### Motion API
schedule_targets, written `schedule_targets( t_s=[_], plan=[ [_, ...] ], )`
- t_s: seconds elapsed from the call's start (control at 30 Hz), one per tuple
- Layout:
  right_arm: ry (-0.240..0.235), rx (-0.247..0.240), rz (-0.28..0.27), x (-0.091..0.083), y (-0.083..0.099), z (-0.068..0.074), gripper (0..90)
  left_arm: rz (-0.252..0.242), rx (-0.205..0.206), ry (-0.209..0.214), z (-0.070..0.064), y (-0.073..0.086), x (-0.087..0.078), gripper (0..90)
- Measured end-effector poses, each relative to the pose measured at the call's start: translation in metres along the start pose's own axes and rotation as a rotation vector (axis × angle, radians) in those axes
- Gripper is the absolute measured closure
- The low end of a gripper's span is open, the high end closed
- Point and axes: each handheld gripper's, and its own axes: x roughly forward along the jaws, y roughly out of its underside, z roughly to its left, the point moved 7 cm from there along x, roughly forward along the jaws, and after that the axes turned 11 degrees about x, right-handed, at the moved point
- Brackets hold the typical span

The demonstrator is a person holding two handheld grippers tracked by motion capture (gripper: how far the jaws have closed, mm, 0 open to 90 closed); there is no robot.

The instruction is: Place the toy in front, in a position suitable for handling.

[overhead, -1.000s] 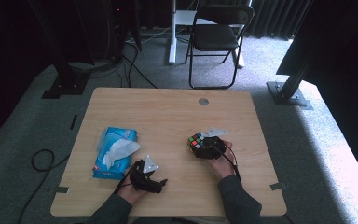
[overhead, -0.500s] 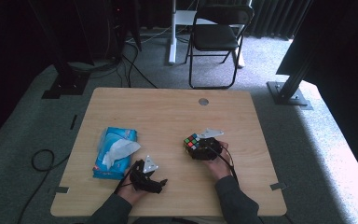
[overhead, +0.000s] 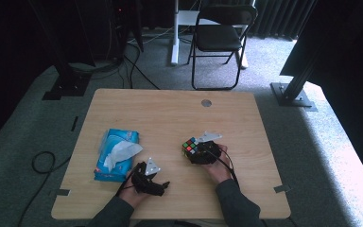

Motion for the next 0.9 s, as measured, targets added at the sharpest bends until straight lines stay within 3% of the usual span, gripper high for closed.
schedule_targets(
  t_s=[0.9],
  plan=[
    [-0.038,-0.031,0.038,0.013,0.010,0.019,33.8,0.001,0.000,0.000,0.000,0.000,0.000,8.8]
  ],
)
